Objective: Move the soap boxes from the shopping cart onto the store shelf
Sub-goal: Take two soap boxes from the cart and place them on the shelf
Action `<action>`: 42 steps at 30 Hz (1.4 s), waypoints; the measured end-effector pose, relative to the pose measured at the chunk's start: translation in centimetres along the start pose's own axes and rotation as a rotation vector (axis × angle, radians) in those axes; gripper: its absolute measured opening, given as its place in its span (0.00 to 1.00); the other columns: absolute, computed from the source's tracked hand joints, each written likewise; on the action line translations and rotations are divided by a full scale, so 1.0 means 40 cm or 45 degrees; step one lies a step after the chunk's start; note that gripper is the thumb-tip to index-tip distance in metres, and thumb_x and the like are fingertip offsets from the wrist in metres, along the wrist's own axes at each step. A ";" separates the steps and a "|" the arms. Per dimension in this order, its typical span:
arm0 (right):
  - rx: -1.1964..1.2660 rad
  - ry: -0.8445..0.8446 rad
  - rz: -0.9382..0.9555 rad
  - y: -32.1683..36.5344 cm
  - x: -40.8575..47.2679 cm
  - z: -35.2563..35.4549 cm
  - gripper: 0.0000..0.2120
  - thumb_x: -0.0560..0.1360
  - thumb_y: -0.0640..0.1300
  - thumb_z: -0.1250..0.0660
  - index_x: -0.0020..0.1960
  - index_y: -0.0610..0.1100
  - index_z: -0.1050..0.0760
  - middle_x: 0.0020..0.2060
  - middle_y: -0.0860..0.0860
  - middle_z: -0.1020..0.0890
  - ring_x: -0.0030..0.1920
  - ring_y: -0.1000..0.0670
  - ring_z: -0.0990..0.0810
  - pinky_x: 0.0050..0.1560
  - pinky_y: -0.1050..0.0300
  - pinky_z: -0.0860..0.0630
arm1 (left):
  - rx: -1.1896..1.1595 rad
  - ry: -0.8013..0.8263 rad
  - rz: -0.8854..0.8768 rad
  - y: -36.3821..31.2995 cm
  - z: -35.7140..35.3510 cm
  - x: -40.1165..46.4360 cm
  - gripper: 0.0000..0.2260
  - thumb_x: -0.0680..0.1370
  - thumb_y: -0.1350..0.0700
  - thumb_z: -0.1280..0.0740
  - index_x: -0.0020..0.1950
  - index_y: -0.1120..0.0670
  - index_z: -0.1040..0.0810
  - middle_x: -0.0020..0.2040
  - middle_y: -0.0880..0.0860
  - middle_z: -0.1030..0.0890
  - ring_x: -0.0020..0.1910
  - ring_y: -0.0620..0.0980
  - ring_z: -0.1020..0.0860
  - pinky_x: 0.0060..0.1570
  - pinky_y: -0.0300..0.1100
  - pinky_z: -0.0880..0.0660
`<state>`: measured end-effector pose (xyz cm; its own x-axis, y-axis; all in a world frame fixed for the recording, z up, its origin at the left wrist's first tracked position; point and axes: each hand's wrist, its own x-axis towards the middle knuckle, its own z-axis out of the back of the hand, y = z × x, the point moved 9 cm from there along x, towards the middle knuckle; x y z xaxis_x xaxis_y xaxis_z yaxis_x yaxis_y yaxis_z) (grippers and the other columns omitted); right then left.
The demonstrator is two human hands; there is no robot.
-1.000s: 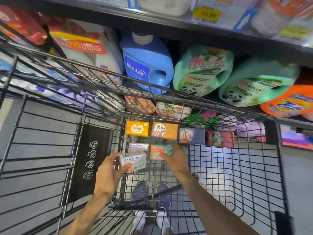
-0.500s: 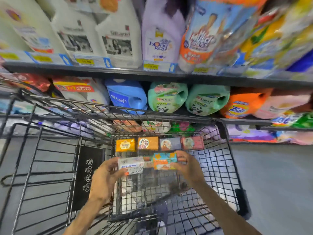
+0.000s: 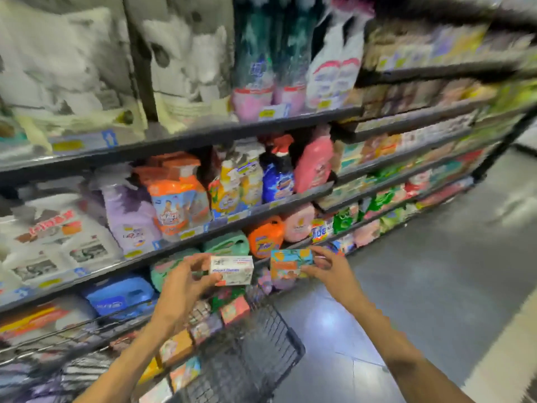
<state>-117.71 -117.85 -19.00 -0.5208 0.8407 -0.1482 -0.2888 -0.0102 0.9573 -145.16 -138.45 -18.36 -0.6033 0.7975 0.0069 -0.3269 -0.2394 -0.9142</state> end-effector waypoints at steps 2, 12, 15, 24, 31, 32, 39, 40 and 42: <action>0.042 -0.100 0.021 0.039 -0.017 0.132 0.20 0.70 0.26 0.28 0.56 0.44 0.24 0.43 0.53 0.16 0.40 0.63 0.17 0.40 0.67 0.21 | 0.040 0.083 -0.105 -0.121 -0.069 0.042 0.17 0.72 0.62 0.22 0.58 0.51 0.20 0.47 0.40 0.16 0.46 0.26 0.21 0.47 0.24 0.26; 0.007 -0.466 0.175 0.105 -0.081 0.785 0.20 0.69 0.28 0.25 0.59 0.39 0.23 0.48 0.44 0.15 0.45 0.55 0.16 0.48 0.63 0.20 | 0.001 0.335 -0.394 -0.584 -0.566 0.164 0.19 0.70 0.66 0.22 0.59 0.59 0.18 0.50 0.50 0.14 0.48 0.39 0.16 0.49 0.31 0.22; -0.022 -0.522 0.190 0.108 -0.076 0.982 0.19 0.69 0.27 0.26 0.58 0.39 0.23 0.46 0.44 0.16 0.40 0.60 0.17 0.45 0.66 0.21 | -0.029 0.385 -0.461 -0.716 -0.744 0.183 0.17 0.71 0.68 0.24 0.59 0.63 0.20 0.51 0.54 0.14 0.45 0.38 0.16 0.44 0.30 0.22; -0.032 -0.639 0.239 0.127 -0.050 1.457 0.16 0.71 0.30 0.26 0.57 0.40 0.21 0.47 0.43 0.16 0.41 0.52 0.16 0.44 0.63 0.20 | -0.073 0.456 -0.576 -0.999 -1.140 0.265 0.18 0.72 0.52 0.21 0.61 0.48 0.19 0.52 0.46 0.14 0.51 0.46 0.16 0.42 0.36 0.21; -0.009 -0.724 0.241 0.098 0.049 1.693 0.16 0.71 0.35 0.24 0.56 0.48 0.20 0.50 0.46 0.14 0.47 0.47 0.14 0.48 0.54 0.18 | -0.089 0.510 -0.621 -1.154 -1.390 0.402 0.18 0.73 0.54 0.22 0.61 0.50 0.19 0.53 0.43 0.15 0.52 0.39 0.17 0.52 0.42 0.18; -0.006 -0.732 0.242 0.093 0.072 1.721 0.17 0.71 0.36 0.24 0.55 0.49 0.20 0.50 0.46 0.14 0.47 0.47 0.14 0.47 0.56 0.19 | -0.081 0.515 -0.634 -1.168 -1.428 0.433 0.18 0.73 0.54 0.22 0.61 0.49 0.19 0.53 0.43 0.15 0.52 0.39 0.17 0.53 0.43 0.18; -0.008 -0.764 0.236 0.088 0.310 1.935 0.16 0.72 0.34 0.25 0.58 0.41 0.21 0.50 0.43 0.14 0.46 0.48 0.13 0.44 0.59 0.19 | -0.074 0.540 -0.707 -1.276 -1.657 0.692 0.18 0.73 0.52 0.23 0.62 0.46 0.20 0.53 0.41 0.15 0.53 0.37 0.18 0.53 0.40 0.20; -0.003 -0.768 0.233 0.094 0.351 1.963 0.16 0.72 0.34 0.25 0.59 0.40 0.21 0.50 0.43 0.14 0.45 0.49 0.14 0.43 0.61 0.20 | -0.072 0.544 -0.712 -1.296 -1.683 0.735 0.18 0.73 0.51 0.23 0.62 0.46 0.20 0.53 0.41 0.15 0.52 0.37 0.18 0.52 0.39 0.20; -0.010 -0.758 0.237 0.110 0.438 2.012 0.17 0.72 0.34 0.25 0.60 0.39 0.22 0.50 0.42 0.15 0.44 0.50 0.14 0.42 0.63 0.21 | -0.096 0.524 -0.706 -1.329 -1.726 0.826 0.17 0.73 0.52 0.22 0.60 0.46 0.19 0.52 0.42 0.15 0.51 0.37 0.18 0.52 0.39 0.21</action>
<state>-63.45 -59.60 2.58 -0.0267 0.9820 0.1870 -0.2431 -0.1878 0.9517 -97.48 -61.15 2.51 -0.0318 0.9397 0.3406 -0.4465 0.2915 -0.8459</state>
